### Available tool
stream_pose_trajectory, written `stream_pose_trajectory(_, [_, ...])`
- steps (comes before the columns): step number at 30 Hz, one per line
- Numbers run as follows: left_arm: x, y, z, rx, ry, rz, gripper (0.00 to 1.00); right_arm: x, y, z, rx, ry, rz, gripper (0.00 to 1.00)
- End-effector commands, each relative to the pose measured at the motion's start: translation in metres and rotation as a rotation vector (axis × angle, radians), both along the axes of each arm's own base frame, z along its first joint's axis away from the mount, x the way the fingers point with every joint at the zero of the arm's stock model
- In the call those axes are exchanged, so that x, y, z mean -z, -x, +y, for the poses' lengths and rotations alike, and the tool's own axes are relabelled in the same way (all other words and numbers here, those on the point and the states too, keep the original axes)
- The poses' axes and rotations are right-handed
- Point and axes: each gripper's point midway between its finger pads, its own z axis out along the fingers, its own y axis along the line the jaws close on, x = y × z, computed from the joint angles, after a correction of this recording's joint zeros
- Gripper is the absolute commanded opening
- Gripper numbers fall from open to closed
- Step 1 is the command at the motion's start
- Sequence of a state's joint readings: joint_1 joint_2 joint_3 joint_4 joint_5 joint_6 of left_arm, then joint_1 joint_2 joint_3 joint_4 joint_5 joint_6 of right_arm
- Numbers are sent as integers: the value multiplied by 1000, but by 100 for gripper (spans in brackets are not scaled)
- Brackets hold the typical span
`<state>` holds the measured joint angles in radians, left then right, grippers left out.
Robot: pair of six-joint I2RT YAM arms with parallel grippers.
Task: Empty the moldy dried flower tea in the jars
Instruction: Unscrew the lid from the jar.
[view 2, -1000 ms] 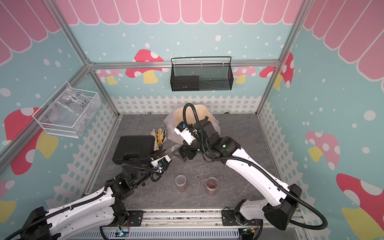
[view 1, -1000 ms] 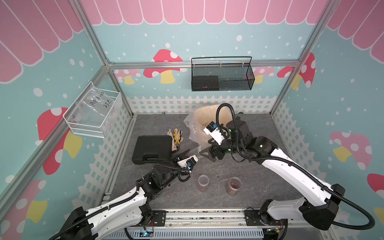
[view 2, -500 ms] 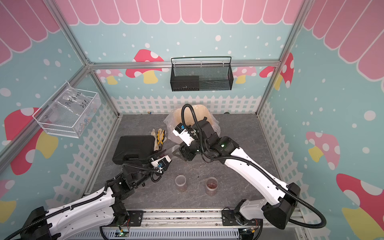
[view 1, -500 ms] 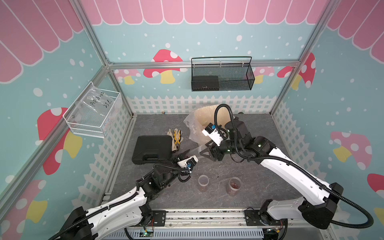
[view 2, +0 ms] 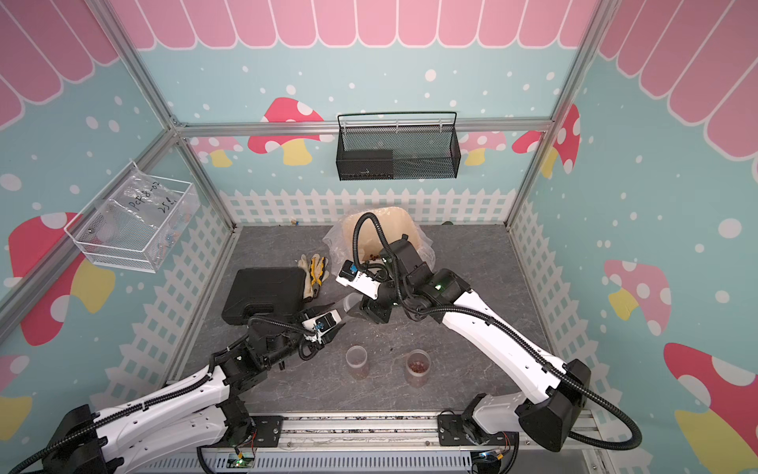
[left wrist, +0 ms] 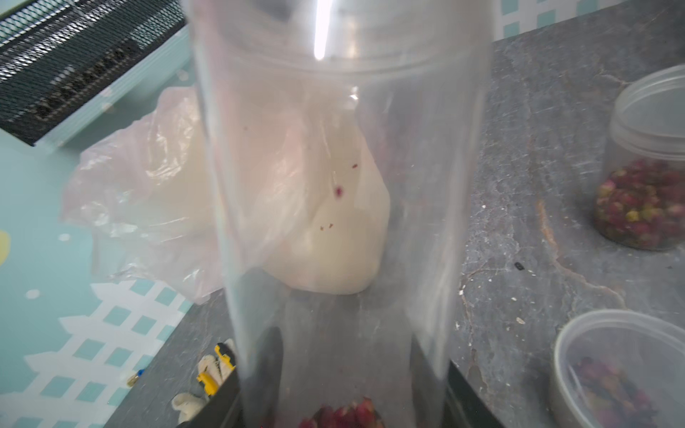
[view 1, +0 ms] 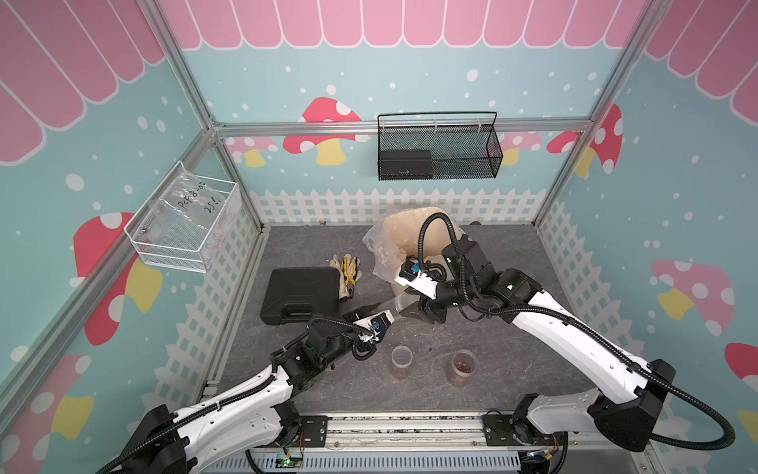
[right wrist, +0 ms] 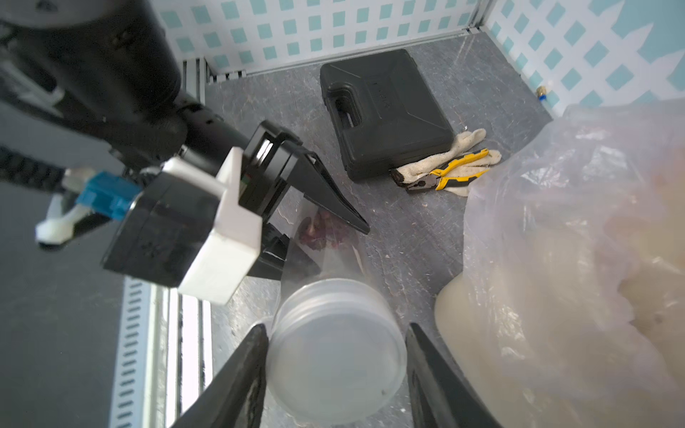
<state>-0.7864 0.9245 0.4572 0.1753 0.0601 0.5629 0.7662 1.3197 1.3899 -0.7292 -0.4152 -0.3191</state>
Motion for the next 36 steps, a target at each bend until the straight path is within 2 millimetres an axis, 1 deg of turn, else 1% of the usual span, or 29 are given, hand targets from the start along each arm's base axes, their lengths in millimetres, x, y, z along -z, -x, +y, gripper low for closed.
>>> stream_pose_trajectory(1, [-31, 27, -29, 229, 119, 50, 25, -2, -9, -4, -163, 86, -322, 19])
stream_pose_trajectory(4, [-35, 30, -31, 282, 160, 99, 25, -2, -13, -7, -208, 123, -434, 20])
stream_pose_trajectory(6, [-36, 30, -32, 294, 168, 107, 25, -3, -15, -7, -214, 132, -459, 23])
stream_pose_trajectory(9, [-37, 28, -33, 291, 166, 99, 25, -5, -14, -3, -225, 113, -454, 32])
stream_pose_trajectory(10, [-37, 27, -32, 287, 162, 94, 25, -7, -13, -2, -224, 101, -444, 40])
stream_pose_trajectory(11, [-36, 26, -31, 276, 155, 90, 25, -13, -13, 0, -209, 77, -428, 48])
stream_pose_trajectory(12, [-35, 23, -30, 262, 149, 82, 25, -20, -12, 2, -189, 48, -406, 54])
stream_pose_trajectory(14, [-35, 16, -26, 216, 139, 58, 25, -38, -2, 4, -173, -28, -355, 65])
stream_pose_trajectory(15, [-35, 13, -23, 195, 137, 40, 25, -50, 5, 3, -162, -81, -324, 73])
stream_pose_trajectory(16, [-37, 10, -20, 170, 138, 16, 25, -63, 9, 1, -125, -139, -295, 79])
stream_pose_trajectory(17, [-39, 7, -17, 147, 139, -7, 25, -76, 11, -1, -70, -195, -259, 82])
stream_pose_trajectory(18, [-40, 5, -14, 131, 140, -30, 25, -85, 11, -3, -28, -231, -227, 83])
stream_pose_trajectory(20, [-44, -1, -8, 89, 138, -84, 25, -94, 10, -9, 77, -278, -125, 91])
stream_pose_trajectory(22, [-47, -4, -4, 63, 134, -119, 25, -90, 5, -13, 174, -287, -17, 93])
stream_pose_trajectory(25, [-48, -6, 0, 43, 114, -151, 25, -74, -1, -14, 269, -268, 118, 96])
stream_pose_trajectory(27, [-44, -6, 0, 38, 89, -162, 25, -67, -3, -14, 304, -258, 173, 96])
stream_pose_trajectory(31, [-41, -5, 1, 23, 61, -176, 25, -53, 0, -8, 309, -250, 263, 96])
stream_pose_trajectory(34, [-41, -2, 1, 23, 50, -179, 25, -42, -3, -9, 330, -225, 276, 96])
stream_pose_trajectory(36, [-41, -1, 2, 20, 47, -182, 25, -37, -6, -9, 340, -213, 277, 94])
